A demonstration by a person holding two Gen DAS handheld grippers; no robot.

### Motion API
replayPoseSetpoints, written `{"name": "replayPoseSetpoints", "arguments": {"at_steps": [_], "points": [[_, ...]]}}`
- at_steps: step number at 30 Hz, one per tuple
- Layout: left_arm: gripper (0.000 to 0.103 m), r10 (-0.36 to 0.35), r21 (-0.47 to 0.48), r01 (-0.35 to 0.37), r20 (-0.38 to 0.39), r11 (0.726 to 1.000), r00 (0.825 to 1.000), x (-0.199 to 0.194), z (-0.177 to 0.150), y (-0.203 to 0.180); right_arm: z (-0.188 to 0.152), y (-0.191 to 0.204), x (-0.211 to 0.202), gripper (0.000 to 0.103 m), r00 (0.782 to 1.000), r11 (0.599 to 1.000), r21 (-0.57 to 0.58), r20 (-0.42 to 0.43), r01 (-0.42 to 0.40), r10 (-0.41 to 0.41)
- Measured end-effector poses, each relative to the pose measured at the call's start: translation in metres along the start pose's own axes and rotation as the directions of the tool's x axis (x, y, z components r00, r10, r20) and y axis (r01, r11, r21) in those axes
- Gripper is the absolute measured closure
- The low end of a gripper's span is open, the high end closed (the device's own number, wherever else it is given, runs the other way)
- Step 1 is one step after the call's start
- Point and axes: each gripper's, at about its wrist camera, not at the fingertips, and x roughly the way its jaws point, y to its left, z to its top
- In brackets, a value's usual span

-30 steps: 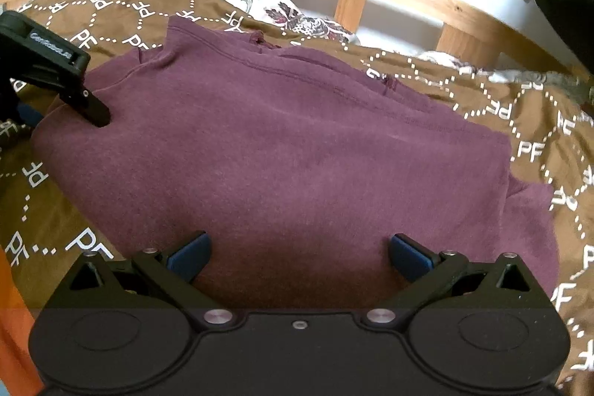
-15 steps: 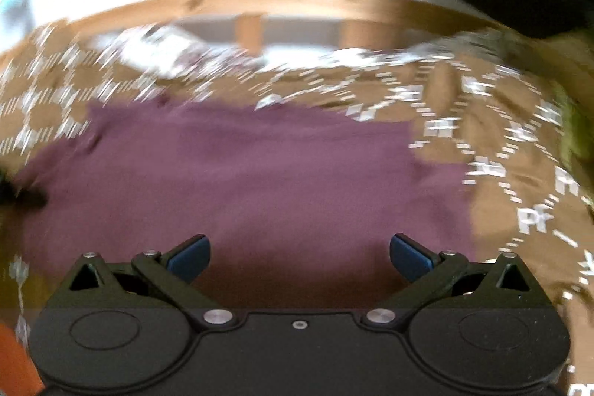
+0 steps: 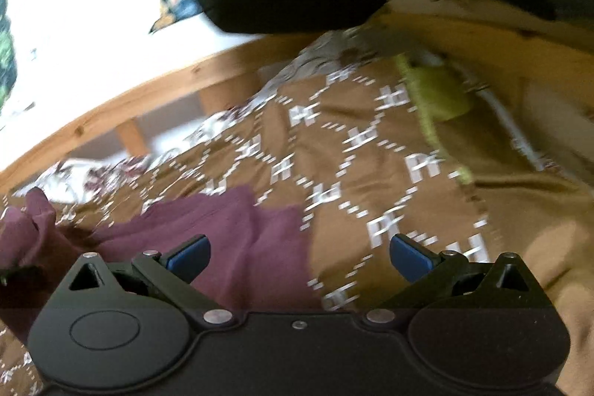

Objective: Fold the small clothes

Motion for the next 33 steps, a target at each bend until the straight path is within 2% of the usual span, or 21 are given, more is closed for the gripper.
{"name": "replayPoseSetpoints", "arguments": {"at_steps": [6,8,9,11,12,14,17,21,26,28,30,33], "points": [[0.09,-0.036,0.069,0.041,-0.081,0.997,0.996,0.03,-0.031,-0.029,-0.001,-0.029,0.007,0.001,0.996,0.996,0.006,0.005,0.09,-0.09],[0.089,-0.085,0.054,0.091,-0.105,0.994,0.991,0.033,-0.038,-0.027,-0.003,-0.035,0.012,0.001,0.996,0.995,0.019,-0.01,0.094,-0.094],[0.086,-0.112,0.041,0.117,-0.112,0.992,0.987,0.033,-0.041,-0.026,-0.003,-0.036,0.013,0.001,0.995,0.995,0.025,-0.013,0.095,-0.095],[0.058,-0.169,0.037,0.174,-0.126,0.984,0.978,0.03,-0.043,-0.022,-0.004,-0.034,0.015,0.001,0.996,0.996,0.023,-0.012,0.088,-0.088],[0.053,-0.19,0.038,0.196,-0.123,0.98,0.974,0.026,-0.044,-0.021,-0.005,-0.031,0.016,0.001,0.997,0.996,0.013,-0.008,0.083,-0.082],[0.036,-0.221,0.04,0.227,-0.115,0.973,0.969,0.018,-0.045,-0.019,-0.005,-0.025,0.018,0.001,0.998,0.997,-0.012,-0.004,0.071,-0.071],[0.021,-0.261,0.031,0.266,-0.113,0.963,0.959,0.003,-0.047,-0.014,-0.008,-0.017,0.019,0.001,0.999,0.998,-0.045,-0.003,0.049,-0.049],[0.008,-0.315,0.009,0.318,-0.103,0.948,0.943,-0.019,-0.05,-0.004,-0.01,-0.006,0.018,0.001,1.0,0.997,-0.078,0.001,0.009,-0.009],[0.004,-0.365,0.0,0.368,-0.126,0.93,0.922,-0.036,-0.05,0.001,-0.013,0.009,0.017,0.001,1.0,0.991,-0.134,0.013,-0.025,0.027],[0.004,-0.35,0.014,0.354,-0.124,0.935,0.929,-0.042,-0.052,0.002,-0.015,0.013,0.017,0.001,0.999,0.988,-0.15,0.011,-0.032,0.034],[0.004,-0.316,0.044,0.322,-0.113,0.946,0.942,-0.05,-0.055,0.005,-0.017,0.015,0.017,0.001,0.999,0.986,-0.159,0.014,-0.045,0.048],[0.002,-0.224,0.129,0.231,-0.062,0.965,0.973,-0.062,-0.061,0.012,-0.018,0.018,0.014,0.001,0.993,0.981,-0.165,0.028,-0.105,0.111]]}}
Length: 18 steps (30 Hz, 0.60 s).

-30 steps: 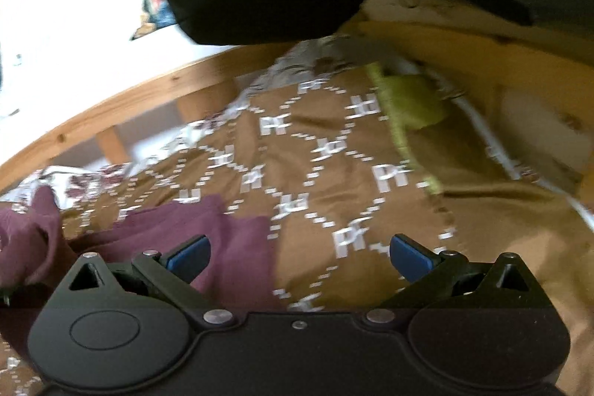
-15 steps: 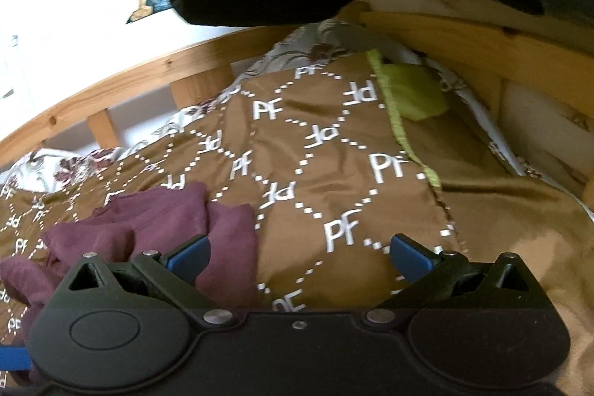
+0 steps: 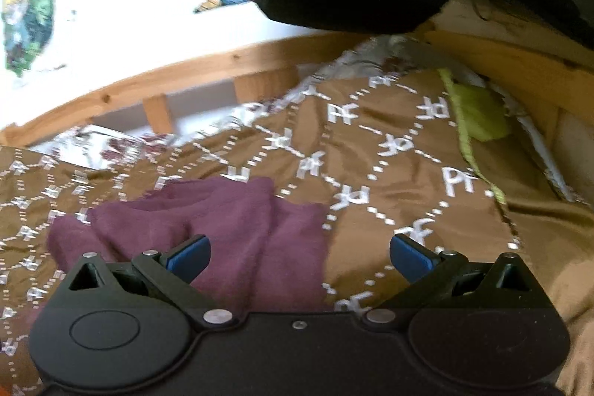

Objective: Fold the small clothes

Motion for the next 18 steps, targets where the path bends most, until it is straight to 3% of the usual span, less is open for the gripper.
{"name": "replayPoseSetpoints", "arguments": {"at_steps": [4,6,11,14,18], "points": [[0.001,0.157,0.105,-0.162,0.056,0.981,0.986,-0.002,-0.01,0.01,0.001,0.009,-0.007,0.001,0.991,0.992,-0.006,0.039,-0.13,0.13],[0.001,0.2,0.1,-0.204,0.052,0.974,0.978,0.007,-0.013,0.018,0.002,0.016,-0.008,0.001,0.98,0.981,-0.014,0.04,-0.194,0.195],[0.001,0.198,-0.02,-0.198,0.008,0.98,0.98,0.03,-0.022,0.043,0.001,0.043,0.01,0.001,0.93,0.93,-0.023,-0.055,-0.366,0.364],[0.001,0.21,-0.021,-0.21,0.0,0.977,0.978,0.038,-0.026,0.049,0.004,0.061,0.025,0.001,0.886,0.891,-0.032,-0.125,-0.453,0.446],[0.001,0.24,-0.007,-0.24,-0.002,0.971,0.971,0.047,-0.03,0.051,0.008,0.079,0.049,0.001,0.868,0.881,-0.017,-0.182,-0.473,0.462]]}}
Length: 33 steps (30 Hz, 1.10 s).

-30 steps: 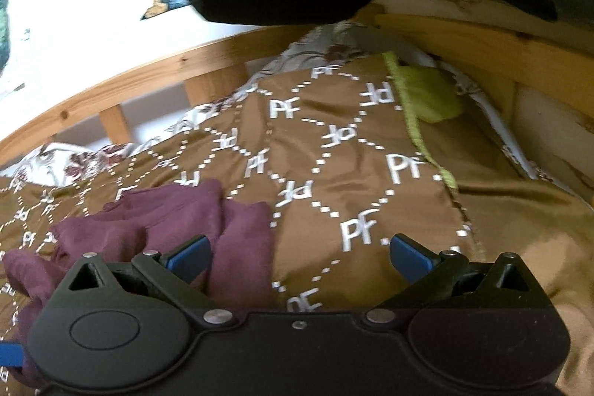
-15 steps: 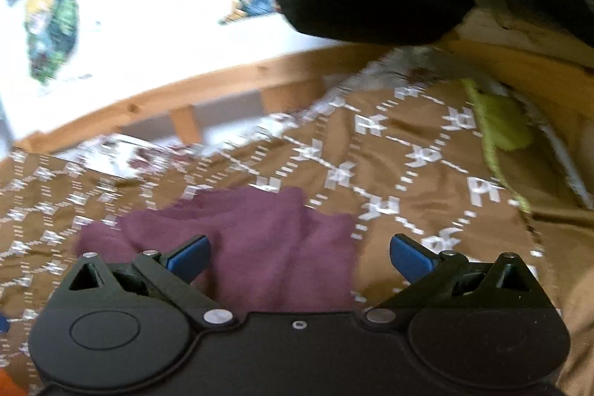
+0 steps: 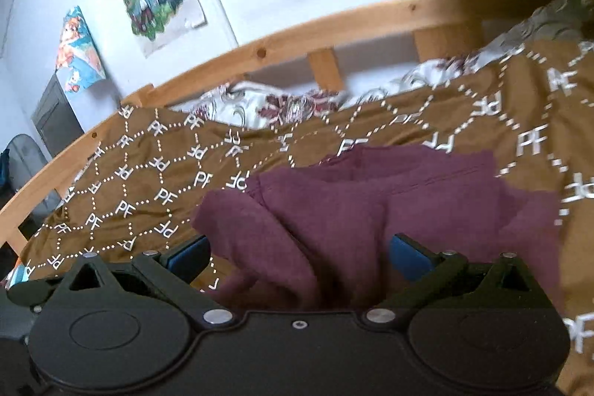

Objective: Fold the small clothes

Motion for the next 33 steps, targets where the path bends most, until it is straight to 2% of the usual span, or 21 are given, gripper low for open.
{"name": "replayPoseSetpoints", "arguments": {"at_steps": [2,5,6,8,9,10,12,14,17,20,23,24,25,28,30,32,33], "points": [[0.001,0.001,-0.012,-0.001,-0.008,1.0,1.0,0.004,-0.001,0.001,0.001,0.007,0.007,0.001,0.999,0.998,-0.045,0.001,0.034,-0.034],[0.001,-0.012,-0.034,0.012,-0.027,0.999,1.0,0.011,-0.001,0.003,0.0,0.032,0.011,0.001,0.997,0.971,-0.226,0.032,0.078,-0.072],[0.001,-0.015,-0.038,0.014,-0.033,0.999,0.999,0.014,-0.002,0.003,-0.001,0.04,0.011,0.006,0.996,0.957,-0.277,0.049,0.081,-0.07],[0.001,-0.018,-0.042,0.017,-0.042,0.999,0.999,0.017,-0.002,0.003,-0.004,0.054,0.012,0.02,0.995,0.931,-0.355,0.07,0.085,-0.064],[0.001,-0.019,-0.043,0.017,-0.044,0.999,0.999,0.018,-0.002,0.003,-0.004,0.056,0.013,0.037,0.995,0.926,-0.368,0.071,0.089,-0.068],[0.001,-0.02,-0.043,0.018,-0.046,0.999,0.999,0.019,-0.003,0.003,-0.005,0.057,0.014,0.063,0.995,0.924,-0.371,0.069,0.095,-0.074],[0.001,-0.02,-0.041,0.018,-0.047,0.999,0.999,0.019,-0.004,0.003,-0.005,0.052,0.015,0.087,0.993,0.929,-0.353,0.065,0.112,-0.095],[0.001,-0.019,-0.044,0.017,-0.046,0.999,0.999,0.018,-0.004,0.003,-0.003,0.04,0.01,0.093,0.99,0.946,-0.294,0.088,0.134,-0.113],[0.001,-0.02,-0.046,0.019,-0.036,0.999,0.999,0.016,-0.004,0.003,0.004,0.015,-0.001,0.095,0.98,0.976,-0.123,0.11,0.18,-0.167],[0.001,-0.011,-0.044,0.01,-0.016,0.999,1.0,0.014,-0.004,0.003,0.005,-0.014,-0.01,0.092,0.978,0.982,0.057,0.091,0.183,-0.187],[0.001,-0.005,-0.03,0.005,0.015,1.0,1.0,0.009,-0.003,0.001,0.002,-0.038,-0.006,0.057,0.993,0.979,0.173,0.032,0.11,-0.117],[0.001,-0.004,-0.021,0.004,0.026,1.0,1.0,0.008,-0.003,0.001,-0.001,-0.043,-0.005,0.038,0.994,0.974,0.205,0.023,0.096,-0.103],[0.001,-0.001,-0.006,0.001,0.042,1.0,0.999,0.006,-0.003,-0.002,-0.002,-0.047,-0.003,0.029,0.996,0.969,0.235,0.017,0.081,-0.087],[0.001,0.012,0.062,-0.017,0.088,0.998,0.996,0.0,-0.007,-0.011,-0.003,-0.052,0.008,0.029,0.999,0.952,0.303,0.007,0.035,-0.039],[0.004,0.03,0.125,-0.046,0.129,0.991,0.991,-0.003,-0.01,-0.02,-0.006,-0.053,0.016,0.031,1.0,0.94,0.34,-0.011,0.024,-0.022],[0.018,0.046,0.19,-0.077,0.164,0.979,0.985,-0.006,-0.014,-0.031,-0.01,-0.054,0.023,0.039,0.999,0.934,0.355,-0.03,0.043,-0.035],[0.024,0.05,0.218,-0.087,0.169,0.972,0.984,-0.006,-0.015,-0.036,-0.012,-0.053,0.025,0.048,0.998,0.934,0.352,-0.034,0.065,-0.056]]}}
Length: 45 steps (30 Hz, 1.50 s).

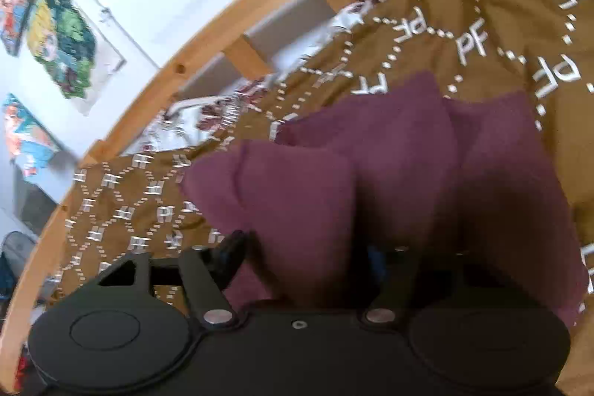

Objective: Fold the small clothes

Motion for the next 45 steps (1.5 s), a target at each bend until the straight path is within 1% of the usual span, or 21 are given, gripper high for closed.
{"name": "replayPoseSetpoints", "arguments": {"at_steps": [1,2,3,4,5,7,11,15,18,22,24,27,29,30,32,35,37,38,41,42,45], "points": [[0.038,0.005,0.016,-0.005,-0.002,1.0,1.0,0.0,0.0,-0.004,-0.002,0.0,0.001,0.061,1.0,1.0,-0.006,0.006,0.015,-0.015],[0.046,0.023,0.031,-0.022,-0.009,0.999,1.0,0.002,0.001,-0.008,-0.004,0.001,0.0,0.068,1.0,1.0,-0.007,0.011,0.019,-0.019],[0.048,0.051,0.043,-0.05,-0.007,0.998,0.999,0.003,0.0,-0.011,-0.004,0.001,0.0,0.077,1.0,1.0,-0.005,0.018,0.024,-0.023],[0.057,0.063,0.05,-0.063,0.0,0.997,0.998,0.003,0.0,-0.014,-0.004,0.002,-0.002,0.087,0.999,1.0,-0.005,0.032,0.026,-0.026],[0.067,0.065,0.051,-0.066,0.007,0.997,0.998,0.003,0.0,-0.014,-0.004,0.004,-0.005,0.088,0.998,0.999,-0.016,0.049,0.03,-0.029],[0.077,0.061,0.029,-0.061,0.012,0.998,0.998,0.002,0.002,-0.014,-0.003,0.011,-0.01,0.091,0.996,0.998,-0.057,0.086,0.04,-0.035],[0.082,0.009,-0.065,-0.006,0.036,0.998,0.999,-0.003,0.013,-0.015,0.001,0.03,-0.029,0.092,0.981,0.981,-0.178,0.189,0.076,-0.042],[0.082,-0.049,-0.039,0.052,0.079,0.998,0.996,-0.007,0.022,-0.037,0.005,0.036,-0.056,0.092,0.96,0.957,-0.257,0.274,0.136,-0.062],[0.082,-0.098,-0.009,0.099,0.075,0.995,0.992,-0.002,0.023,-0.055,0.005,0.024,-0.076,0.092,0.949,0.943,-0.268,0.293,0.197,-0.115],[0.079,-0.15,0.0,0.15,0.054,0.989,0.987,0.008,0.021,-0.066,0.004,-0.007,-0.086,0.092,0.939,0.938,-0.198,0.252,0.285,-0.232],[0.076,-0.158,-0.008,0.159,0.052,0.987,0.986,0.008,0.018,-0.065,0.001,-0.018,-0.085,0.091,0.939,0.94,-0.171,0.233,0.294,-0.252],[0.058,-0.187,-0.049,0.19,0.063,0.981,0.98,0.006,0.018,-0.055,0.0,-0.017,-0.077,0.091,0.939,0.933,-0.193,0.225,0.304,-0.26],[0.042,-0.226,-0.111,0.232,0.068,0.966,0.972,0.004,0.018,-0.042,-0.002,-0.013,-0.072,0.091,0.936,0.92,-0.231,0.237,0.315,-0.261],[0.037,-0.242,-0.142,0.25,0.073,0.958,0.967,0.002,0.018,-0.036,-0.002,-0.01,-0.07,0.091,0.934,0.913,-0.253,0.242,0.321,-0.262],[0.017,-0.259,-0.204,0.271,0.082,0.941,0.962,-0.002,0.017,-0.024,-0.005,-0.005,-0.064,0.09,0.93,0.895,-0.291,0.251,0.338,-0.269],[0.012,-0.244,-0.318,0.258,0.085,0.912,0.966,-0.006,0.013,-0.003,-0.007,-0.004,-0.06,0.084,0.919,0.871,-0.322,0.262,0.372,-0.296],[0.009,-0.23,-0.4,0.233,0.056,0.886,0.971,-0.003,0.011,0.013,-0.008,-0.006,-0.062,0.066,0.912,0.867,-0.311,0.262,0.388,-0.315],[0.008,-0.223,-0.45,0.218,0.042,0.866,0.974,-0.001,0.008,0.023,-0.008,-0.007,-0.066,0.063,0.907,0.867,-0.298,0.264,0.399,-0.327],[0.003,-0.216,-0.551,0.184,0.006,0.814,0.976,0.008,0.001,0.047,-0.01,-0.01,-0.079,0.038,0.904,0.88,-0.251,0.261,0.403,-0.339],[0.003,-0.227,-0.572,0.18,-0.011,0.8,0.974,0.013,-0.001,0.054,-0.011,-0.011,-0.083,0.024,0.907,0.887,-0.235,0.249,0.397,-0.34],[0.002,-0.243,-0.6,0.161,-0.058,0.784,0.968,0.024,-0.008,0.064,-0.017,-0.009,-0.101,0.011,0.915,0.908,-0.186,0.226,0.376,-0.333]]}}
